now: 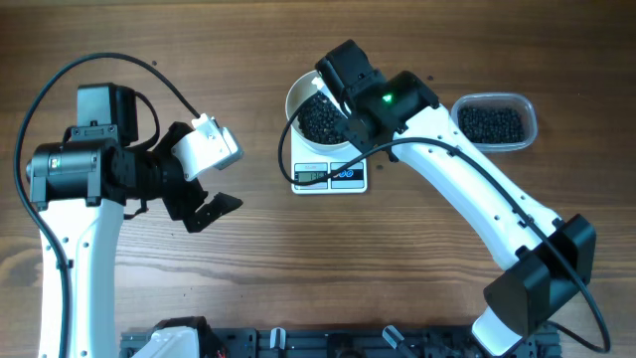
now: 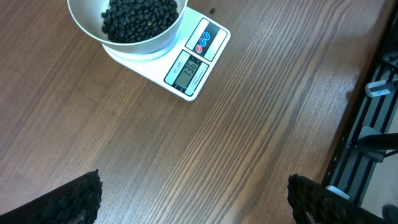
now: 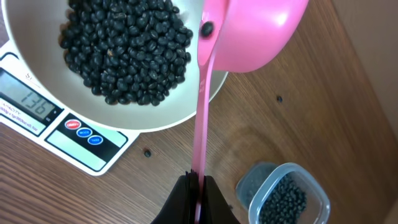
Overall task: Scoop item into bowl and weigh 150g on scale
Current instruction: 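Move the empty pink scoop right back to the bean container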
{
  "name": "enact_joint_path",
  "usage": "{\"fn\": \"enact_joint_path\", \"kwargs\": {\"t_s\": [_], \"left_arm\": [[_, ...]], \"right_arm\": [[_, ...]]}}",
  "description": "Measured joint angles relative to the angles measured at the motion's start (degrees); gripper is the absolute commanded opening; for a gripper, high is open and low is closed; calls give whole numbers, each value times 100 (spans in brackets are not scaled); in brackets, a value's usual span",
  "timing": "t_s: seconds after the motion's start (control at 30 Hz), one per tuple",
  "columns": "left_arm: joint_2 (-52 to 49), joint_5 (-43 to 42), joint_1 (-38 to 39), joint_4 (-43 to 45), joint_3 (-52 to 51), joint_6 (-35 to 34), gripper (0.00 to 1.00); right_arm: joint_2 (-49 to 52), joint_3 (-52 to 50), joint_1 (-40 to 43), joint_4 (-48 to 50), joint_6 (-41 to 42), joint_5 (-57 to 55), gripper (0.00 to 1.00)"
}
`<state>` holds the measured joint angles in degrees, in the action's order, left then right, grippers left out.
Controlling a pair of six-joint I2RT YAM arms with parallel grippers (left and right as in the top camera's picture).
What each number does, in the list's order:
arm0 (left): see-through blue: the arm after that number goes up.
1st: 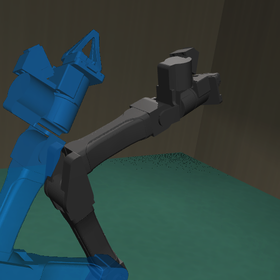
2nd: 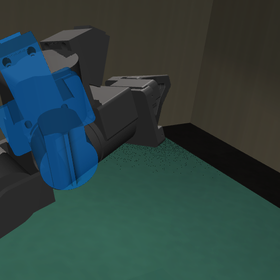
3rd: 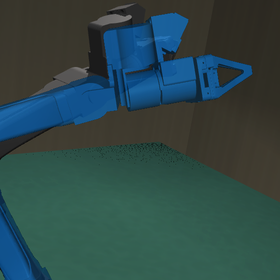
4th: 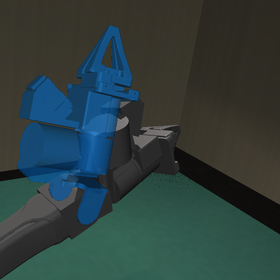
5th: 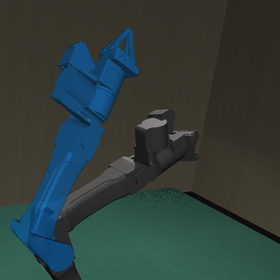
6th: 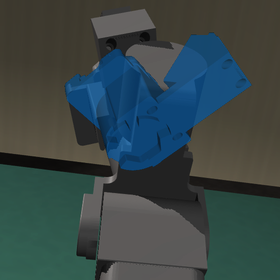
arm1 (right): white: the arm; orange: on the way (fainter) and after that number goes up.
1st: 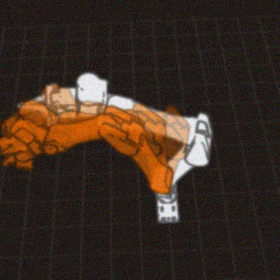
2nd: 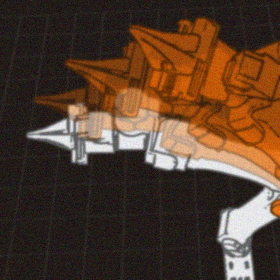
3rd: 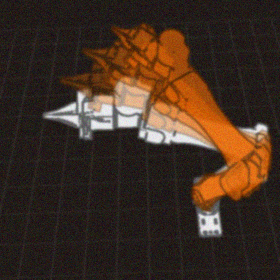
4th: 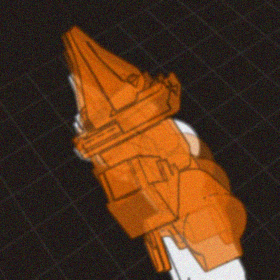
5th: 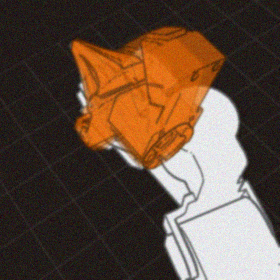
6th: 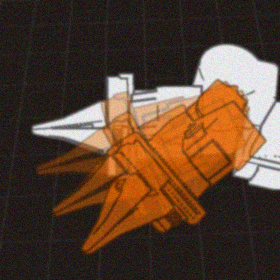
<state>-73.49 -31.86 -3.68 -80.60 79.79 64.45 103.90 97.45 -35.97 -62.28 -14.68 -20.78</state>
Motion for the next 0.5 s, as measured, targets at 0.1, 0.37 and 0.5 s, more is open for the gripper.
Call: {"fn": "enact_joint_path", "kwargs": {"t_s": [0.1, 0.37, 0.5], "left_arm": [[0, -2, 0, 0, 0, 0, 100], [0, 0, 0, 0, 0, 0, 100], [0, -2, 0, 0, 0, 0, 100]], "right_arm": [[0, 129, 98, -376, 319, 184, 4], [-273, 745, 796, -940, 837, 1458, 4], [-573, 774, 1071, -1141, 911, 2068, 4]]}}
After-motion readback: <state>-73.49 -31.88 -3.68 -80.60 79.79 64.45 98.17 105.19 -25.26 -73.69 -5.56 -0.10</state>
